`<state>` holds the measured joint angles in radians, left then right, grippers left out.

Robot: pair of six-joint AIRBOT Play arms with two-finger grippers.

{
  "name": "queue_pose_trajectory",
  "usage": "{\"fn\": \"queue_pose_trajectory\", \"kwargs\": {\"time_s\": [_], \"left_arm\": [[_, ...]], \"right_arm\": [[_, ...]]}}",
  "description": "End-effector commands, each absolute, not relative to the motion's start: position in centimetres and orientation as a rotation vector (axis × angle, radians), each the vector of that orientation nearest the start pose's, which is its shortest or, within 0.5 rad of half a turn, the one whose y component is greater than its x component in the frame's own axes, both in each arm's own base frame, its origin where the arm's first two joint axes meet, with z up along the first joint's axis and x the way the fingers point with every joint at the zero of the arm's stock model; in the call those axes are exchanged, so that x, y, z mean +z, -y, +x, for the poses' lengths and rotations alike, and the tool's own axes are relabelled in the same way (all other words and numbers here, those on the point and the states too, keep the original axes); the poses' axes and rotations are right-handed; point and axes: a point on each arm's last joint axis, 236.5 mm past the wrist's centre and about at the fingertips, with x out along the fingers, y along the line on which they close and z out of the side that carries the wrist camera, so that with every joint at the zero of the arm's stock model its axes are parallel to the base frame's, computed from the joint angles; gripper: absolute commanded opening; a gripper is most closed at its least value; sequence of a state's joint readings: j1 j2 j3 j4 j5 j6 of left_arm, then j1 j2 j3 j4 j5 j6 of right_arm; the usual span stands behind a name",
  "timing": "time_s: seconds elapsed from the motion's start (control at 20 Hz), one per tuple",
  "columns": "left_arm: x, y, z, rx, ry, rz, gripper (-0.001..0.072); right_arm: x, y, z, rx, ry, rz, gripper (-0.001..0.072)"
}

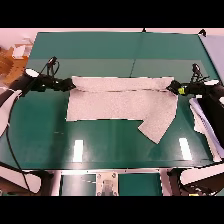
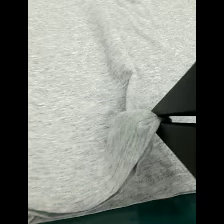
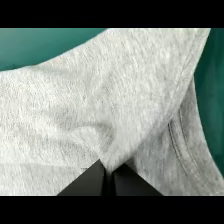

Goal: Fold the shirts.

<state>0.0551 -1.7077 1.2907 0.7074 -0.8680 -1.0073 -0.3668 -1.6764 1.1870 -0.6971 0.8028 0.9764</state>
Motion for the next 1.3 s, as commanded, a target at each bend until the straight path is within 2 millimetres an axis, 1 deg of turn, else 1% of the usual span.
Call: {"fn": "queue_pose_trajectory", "kwargs": {"time_s": [0.0,0.05,0.1,0.15,0.2,0.3,0.35,0.4,0.5,0.6,0.65,0.7,0.75,0.8,0.9,1.0,1.05,1.15,1.25], "left_arm": [[-5.0,10.4,48.4,-0.470,-1.149,-0.495,0.0362],[-4.0,9.6,47.4,-0.470,-1.211,-0.547,0.0620],[-3.0,8.8,46.2,-0.483,-1.274,-0.590,0.0597],[-2.2,7.8,44.5,-0.492,-1.351,-0.624,0.0598],[-2.0,6.7,42.7,-0.472,-1.424,-0.648,0.0597],[-2.2,4.4,38.5,-0.396,-1.554,-0.633,0.0597],[-2.3,3.7,36.7,-0.353,-1.572,-0.617,0.0597],[-2.3,3.5,35.3,-0.313,-1.563,-0.617,0.0597],[-2.6,4.3,32.5,-0.255,-1.508,-0.654,0.0598],[-2.8,6.3,30.0,-0.235,-1.436,-0.754,0.0598],[-3.3,7.0,28.7,-0.221,-1.407,-0.792,0.0598],[-4.1,7.3,27.7,-0.197,-1.384,-0.816,0.0598],[-5.0,7.6,27.0,-0.171,-1.358,-0.847,0.0598],[-5.7,8.0,26.7,-0.156,-1.332,-0.879,0.0598],[-6.9,9.2,26.9,-0.143,-1.287,-0.910,0.0598],[-7.4,11.1,28.3,-0.135,-1.216,-0.893,0.0597],[-7.4,11.9,29.3,-0.120,-1.166,-0.876,0.0597],[-7.4,12.7,30.9,-0.068,-1.088,-0.882,0.0597],[-8.8,13.5,30.8,-0.032,-1.118,-0.905,0.0597]], "right_arm": [[-5.9,4.7,48.0,0.210,-1.016,0.628,0.0252],[-4.8,5.3,47.5,0.215,-1.031,0.672,0.0252],[-3.6,6.1,46.7,0.223,-1.040,0.709,0.0252],[-2.6,6.9,45.6,0.223,-1.045,0.730,0.0252],[-1.8,7.6,44.2,0.222,-1.060,0.738,0.0252],[-1.3,9.1,40.4,0.187,-1.102,0.735,0.0253],[-1.6,9.7,38.6,0.150,-1.114,0.739,0.0253],[-1.8,10.4,36.6,0.110,-1.120,0.752,0.0254],[-2.5,11.0,33.0,0.042,-1.118,0.818,0.0265],[-3.5,11.3,29.6,-0.028,-1.108,0.894,0.0265],[-4.1,11.4,28.3,-0.062,-1.101,0.928,0.0265],[-4.7,11.3,27.2,-0.091,-1.096,0.956,0.0269],[-5.4,11.0,26.5,-0.111,-1.097,0.974,0.0272],[-6.2,10.4,26.0,-0.120,-1.106,0.989,0.0273],[-7.4,8.6,25.8,-0.107,-1.120,1.031,0.0295],[-8.9,6.7,26.0,-0.101,-1.135,1.038,0.0295],[-9.4,5.9,26.2,-0.099,-1.136,1.037,0.0295],[-10.1,4.5,27.1,-0.094,-1.127,1.023,0.0295],[-10.6,2.8,27.9,-0.064,-1.141,1.011,0.0295]]}}
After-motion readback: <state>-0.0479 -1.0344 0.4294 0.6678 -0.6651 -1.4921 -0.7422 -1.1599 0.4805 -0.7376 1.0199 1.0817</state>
